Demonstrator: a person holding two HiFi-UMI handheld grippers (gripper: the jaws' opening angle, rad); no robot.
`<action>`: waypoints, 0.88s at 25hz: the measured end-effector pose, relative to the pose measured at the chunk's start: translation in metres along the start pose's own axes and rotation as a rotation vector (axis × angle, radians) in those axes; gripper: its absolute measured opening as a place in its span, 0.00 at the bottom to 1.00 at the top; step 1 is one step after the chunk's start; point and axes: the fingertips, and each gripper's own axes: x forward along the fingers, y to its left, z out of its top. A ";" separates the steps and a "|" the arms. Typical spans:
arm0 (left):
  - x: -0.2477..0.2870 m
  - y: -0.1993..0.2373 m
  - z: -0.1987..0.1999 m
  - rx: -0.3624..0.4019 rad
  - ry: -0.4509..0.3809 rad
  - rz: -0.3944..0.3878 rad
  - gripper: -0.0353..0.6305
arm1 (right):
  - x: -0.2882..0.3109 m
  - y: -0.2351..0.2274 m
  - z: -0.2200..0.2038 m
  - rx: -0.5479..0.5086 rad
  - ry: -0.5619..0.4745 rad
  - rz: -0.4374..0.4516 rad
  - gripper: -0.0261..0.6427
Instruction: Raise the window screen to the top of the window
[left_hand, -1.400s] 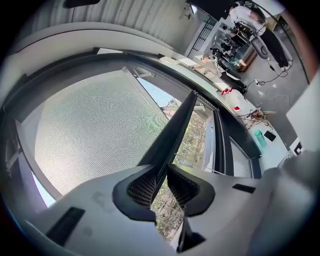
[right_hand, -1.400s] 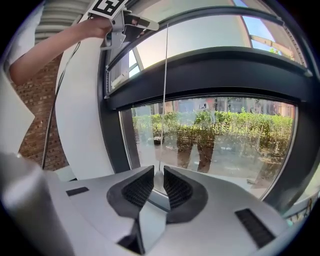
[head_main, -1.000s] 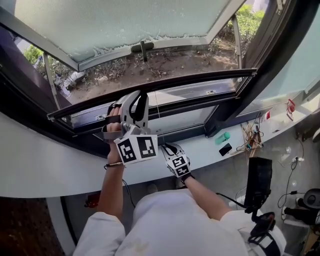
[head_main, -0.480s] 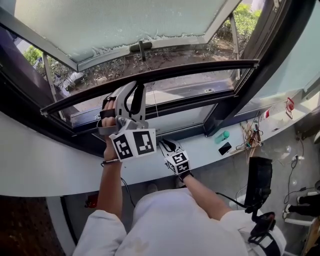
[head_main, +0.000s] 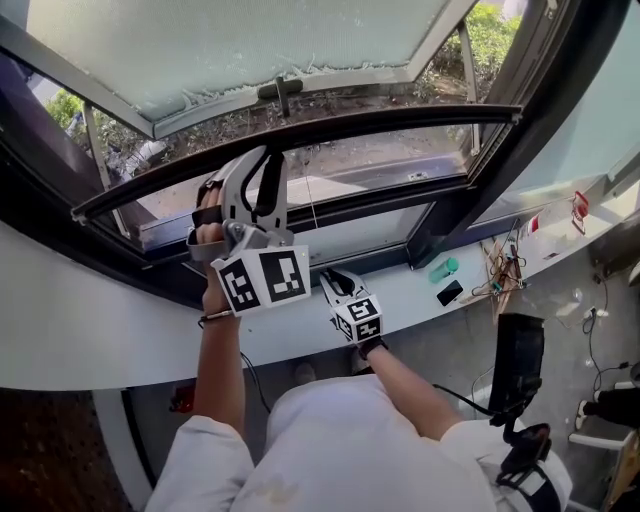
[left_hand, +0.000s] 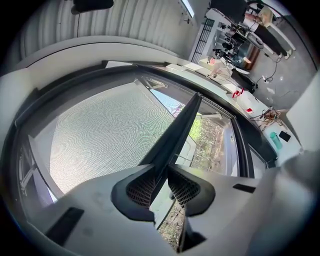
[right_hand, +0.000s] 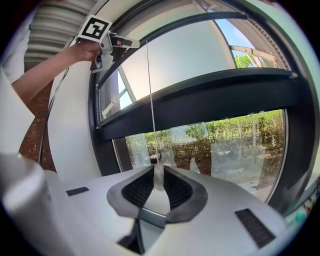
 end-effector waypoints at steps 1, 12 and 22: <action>0.001 0.002 0.001 0.000 -0.004 0.005 0.13 | 0.000 0.001 0.002 -0.002 -0.005 0.002 0.13; 0.002 0.026 0.017 0.010 -0.052 0.069 0.14 | -0.001 0.008 0.031 -0.022 -0.071 0.021 0.13; 0.001 0.042 0.027 0.028 -0.083 0.124 0.15 | -0.001 0.009 0.050 -0.009 -0.138 0.050 0.13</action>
